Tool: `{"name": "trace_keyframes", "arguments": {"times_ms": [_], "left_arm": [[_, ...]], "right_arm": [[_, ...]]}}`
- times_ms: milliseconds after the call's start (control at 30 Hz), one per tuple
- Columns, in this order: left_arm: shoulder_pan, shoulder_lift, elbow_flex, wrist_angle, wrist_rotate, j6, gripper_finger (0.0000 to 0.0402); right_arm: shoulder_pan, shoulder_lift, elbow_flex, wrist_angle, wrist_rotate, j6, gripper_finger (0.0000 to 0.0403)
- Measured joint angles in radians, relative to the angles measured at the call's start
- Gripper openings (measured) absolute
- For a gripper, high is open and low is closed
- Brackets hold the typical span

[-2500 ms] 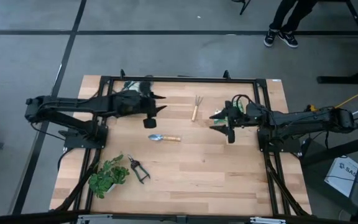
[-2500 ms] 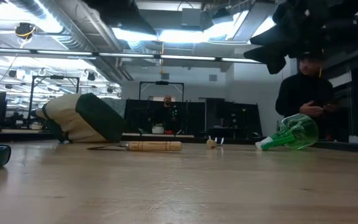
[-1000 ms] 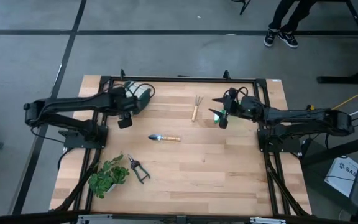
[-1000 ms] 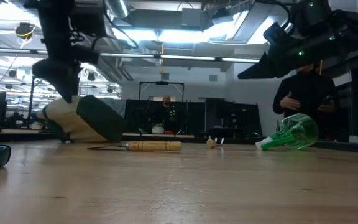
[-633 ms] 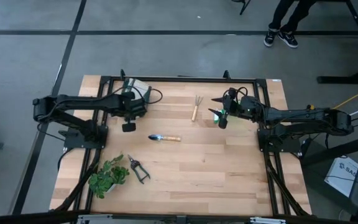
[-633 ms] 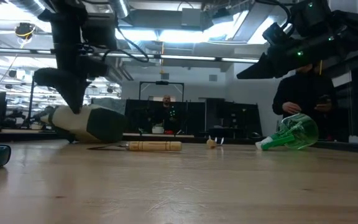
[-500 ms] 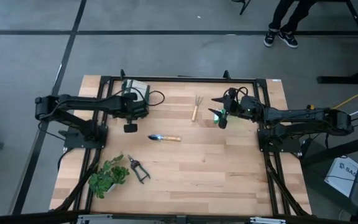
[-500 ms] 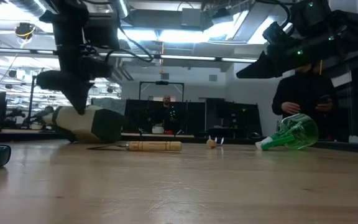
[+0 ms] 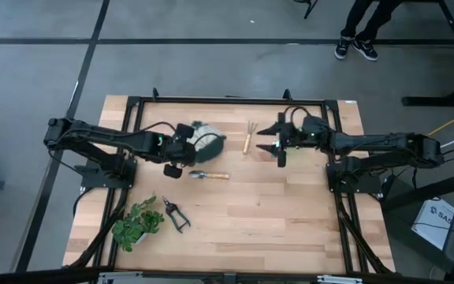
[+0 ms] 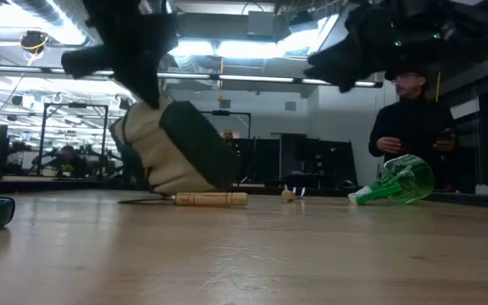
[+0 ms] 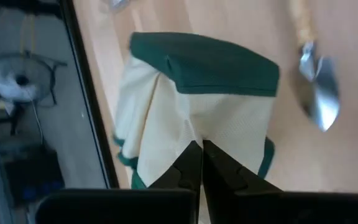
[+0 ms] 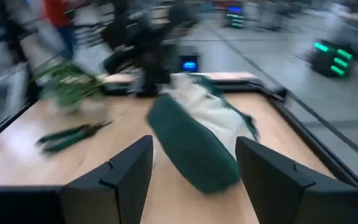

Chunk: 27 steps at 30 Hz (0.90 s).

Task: Pick & Place Garden tools in Gardening bag
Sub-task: Prepare the gardening bag

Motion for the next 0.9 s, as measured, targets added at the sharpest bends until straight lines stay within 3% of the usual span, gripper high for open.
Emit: {"name": "trace_keyframes", "arguments": {"times_ms": [167,467,700,900], "left_arm": [[-0.075,0.019,0.005,0.004,-0.012,-0.064,0.0002],[-0.155,0.112,0.005,0.127,-0.033,-0.086,0.0002],[-0.198,0.108,0.005,0.213,-0.057,-0.12,0.0002],[-0.206,0.108,0.005,0.242,-0.056,-0.14,0.0002]], "right_arm": [[0.06,0.129,0.102,-0.029,-0.099,-0.14,0.0232],[0.122,0.406,0.313,-0.133,-0.105,-0.309,0.0232],[0.123,0.543,0.383,-0.154,-0.105,-0.36,0.023],[0.123,0.597,0.391,-0.153,-0.087,-0.395,0.0169]]}}
